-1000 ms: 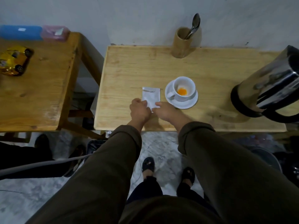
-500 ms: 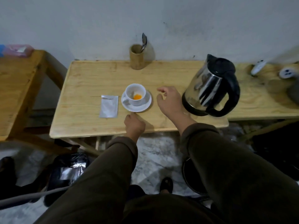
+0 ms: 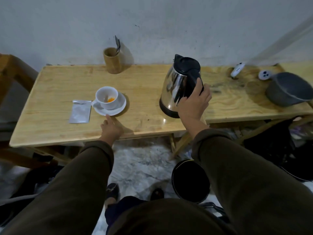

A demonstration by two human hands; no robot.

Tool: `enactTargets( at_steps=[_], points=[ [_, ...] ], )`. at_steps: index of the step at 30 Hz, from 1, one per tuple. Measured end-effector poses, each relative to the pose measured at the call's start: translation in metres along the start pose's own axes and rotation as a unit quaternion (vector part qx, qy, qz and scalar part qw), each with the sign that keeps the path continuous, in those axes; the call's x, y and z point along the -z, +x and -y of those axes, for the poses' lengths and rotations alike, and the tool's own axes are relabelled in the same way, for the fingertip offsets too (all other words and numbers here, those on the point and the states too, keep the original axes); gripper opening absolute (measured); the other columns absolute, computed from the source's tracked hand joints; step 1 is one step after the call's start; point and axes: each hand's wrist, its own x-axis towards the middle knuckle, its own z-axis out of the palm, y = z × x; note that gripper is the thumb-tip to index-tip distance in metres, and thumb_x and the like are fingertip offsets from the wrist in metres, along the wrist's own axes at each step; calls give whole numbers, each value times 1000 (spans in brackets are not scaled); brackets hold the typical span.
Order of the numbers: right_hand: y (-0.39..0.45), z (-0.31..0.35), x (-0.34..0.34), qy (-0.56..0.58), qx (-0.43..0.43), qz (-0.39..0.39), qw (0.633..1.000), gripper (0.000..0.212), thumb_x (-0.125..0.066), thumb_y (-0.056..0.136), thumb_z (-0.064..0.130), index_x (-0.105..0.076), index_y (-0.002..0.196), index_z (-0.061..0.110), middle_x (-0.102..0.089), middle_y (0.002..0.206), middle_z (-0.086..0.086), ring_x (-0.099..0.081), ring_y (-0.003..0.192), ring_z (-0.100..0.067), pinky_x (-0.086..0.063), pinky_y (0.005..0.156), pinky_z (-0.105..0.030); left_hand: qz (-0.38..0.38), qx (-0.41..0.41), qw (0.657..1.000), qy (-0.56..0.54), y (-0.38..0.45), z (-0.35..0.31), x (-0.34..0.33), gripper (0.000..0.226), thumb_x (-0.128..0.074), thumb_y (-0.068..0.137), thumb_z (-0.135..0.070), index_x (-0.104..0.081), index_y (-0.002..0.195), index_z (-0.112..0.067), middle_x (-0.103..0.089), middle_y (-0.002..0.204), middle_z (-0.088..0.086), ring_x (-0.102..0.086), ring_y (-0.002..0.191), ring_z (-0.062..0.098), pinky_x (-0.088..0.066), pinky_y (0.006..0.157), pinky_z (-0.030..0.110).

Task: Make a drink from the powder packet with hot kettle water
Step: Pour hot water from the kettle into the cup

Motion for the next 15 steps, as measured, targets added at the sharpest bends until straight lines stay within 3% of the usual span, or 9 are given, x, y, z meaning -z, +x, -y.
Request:
enactTargets(
  at_steps=[3, 7, 12, 15],
  points=[
    [8, -3, 4, 98, -71, 32, 992, 71, -51, 86, 0, -19, 148, 17, -27, 149, -12, -30, 137, -28, -34, 111, -38, 12, 15, 1000, 11, 3, -1, 4, 77, -43, 97, -24, 8, 153, -8, -12, 159, 21, -12, 146, 40, -15, 122, 47],
    [27, -2, 11, 188, -230, 71, 952, 41, -53, 87, 2, -45, 127, 11, -51, 132, -13, -54, 120, -31, -48, 97, -37, 13, 19, 1000, -3, 0, 0, 8, 75, -43, 96, -26, 3, 154, -13, -23, 156, 21, -21, 144, 40, -22, 119, 47],
    [30, 7, 13, 205, -239, 78, 946, 30, -49, 85, -1, -50, 113, 11, -60, 118, -13, -61, 106, -32, -54, 87, -37, -19, 11, 998, -52, -1, -2, 11, 64, -45, 94, -32, -19, 151, -16, -52, 140, 18, -48, 129, 40, -36, 110, 43],
    [36, 4, 16, 189, -224, 51, 955, 29, -49, 83, -1, -52, 109, 11, -62, 114, -11, -62, 102, -32, -55, 88, -40, -15, 28, 992, -120, -8, -9, 10, 66, -47, 95, -29, -16, 151, -16, -51, 142, 19, -47, 129, 41, -37, 109, 44]
  ],
)
